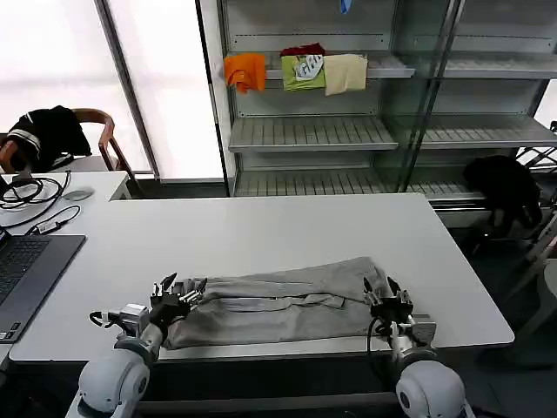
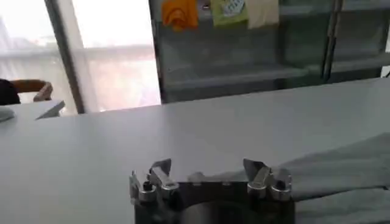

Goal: Fold and organize the clothes.

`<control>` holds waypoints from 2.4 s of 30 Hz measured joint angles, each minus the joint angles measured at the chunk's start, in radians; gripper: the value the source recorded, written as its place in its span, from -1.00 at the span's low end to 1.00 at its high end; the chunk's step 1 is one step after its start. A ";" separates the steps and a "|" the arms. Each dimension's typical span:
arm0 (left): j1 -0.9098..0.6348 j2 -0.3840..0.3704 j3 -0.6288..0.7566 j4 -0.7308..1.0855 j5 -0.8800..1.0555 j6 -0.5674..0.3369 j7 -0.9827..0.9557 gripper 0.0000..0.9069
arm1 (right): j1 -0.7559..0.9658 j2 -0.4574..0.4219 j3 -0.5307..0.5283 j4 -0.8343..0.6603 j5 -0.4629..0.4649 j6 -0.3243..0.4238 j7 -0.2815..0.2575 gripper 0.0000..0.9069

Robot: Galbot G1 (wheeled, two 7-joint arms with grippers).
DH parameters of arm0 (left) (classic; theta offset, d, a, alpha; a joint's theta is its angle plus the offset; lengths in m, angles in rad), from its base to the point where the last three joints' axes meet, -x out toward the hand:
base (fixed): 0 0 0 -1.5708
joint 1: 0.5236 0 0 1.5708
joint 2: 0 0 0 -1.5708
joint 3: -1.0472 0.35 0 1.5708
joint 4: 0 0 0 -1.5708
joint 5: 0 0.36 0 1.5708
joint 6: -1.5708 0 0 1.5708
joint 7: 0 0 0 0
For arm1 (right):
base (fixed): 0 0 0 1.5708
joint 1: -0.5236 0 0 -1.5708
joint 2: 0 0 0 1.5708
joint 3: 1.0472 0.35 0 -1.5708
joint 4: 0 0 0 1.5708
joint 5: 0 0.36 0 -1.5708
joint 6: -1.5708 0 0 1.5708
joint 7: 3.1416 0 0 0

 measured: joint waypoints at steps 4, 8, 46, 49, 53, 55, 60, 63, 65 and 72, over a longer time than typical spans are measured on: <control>0.011 -0.018 -0.015 0.000 -0.006 0.010 -0.010 1.00 | 0.007 -0.017 0.014 0.035 0.020 -0.008 0.002 1.00; 0.012 -0.040 -0.029 0.007 -0.021 0.016 -0.020 1.00 | 0.013 -0.039 0.014 0.052 0.028 -0.015 0.008 1.00; 0.040 -0.109 -0.066 0.101 -0.032 -0.044 -0.004 -0.98 | 0.085 -0.074 0.000 0.027 0.088 -0.028 0.035 1.00; 0.041 -0.099 -0.081 0.106 -0.037 -0.054 0.000 -0.98 | 0.094 -0.074 -0.002 0.021 0.091 -0.029 0.041 1.00; 0.037 -0.079 -0.113 0.112 -0.048 -0.061 0.006 -0.98 | 0.104 -0.072 -0.009 0.021 0.091 -0.031 0.042 1.00; 0.030 -0.059 -0.141 0.112 -0.057 -0.058 0.006 -0.98 | 0.109 -0.069 -0.012 0.019 0.091 -0.033 0.043 1.00; 0.021 0.025 -0.235 0.124 -0.089 -0.055 0.017 -0.98 | 0.118 -0.067 -0.023 0.013 0.091 -0.033 0.044 1.00; 0.024 0.086 -0.297 0.136 -0.104 -0.053 0.025 -0.98 | 0.123 -0.063 -0.027 0.011 0.090 -0.035 0.045 1.00; 0.023 0.128 -0.336 0.146 -0.108 -0.052 0.028 -0.98 | 0.125 -0.061 -0.028 0.012 0.090 -0.037 0.047 1.00; -0.002 0.256 -0.427 0.193 -0.102 -0.053 0.039 -0.98 | 0.115 -0.061 -0.021 0.023 0.089 -0.040 0.049 1.00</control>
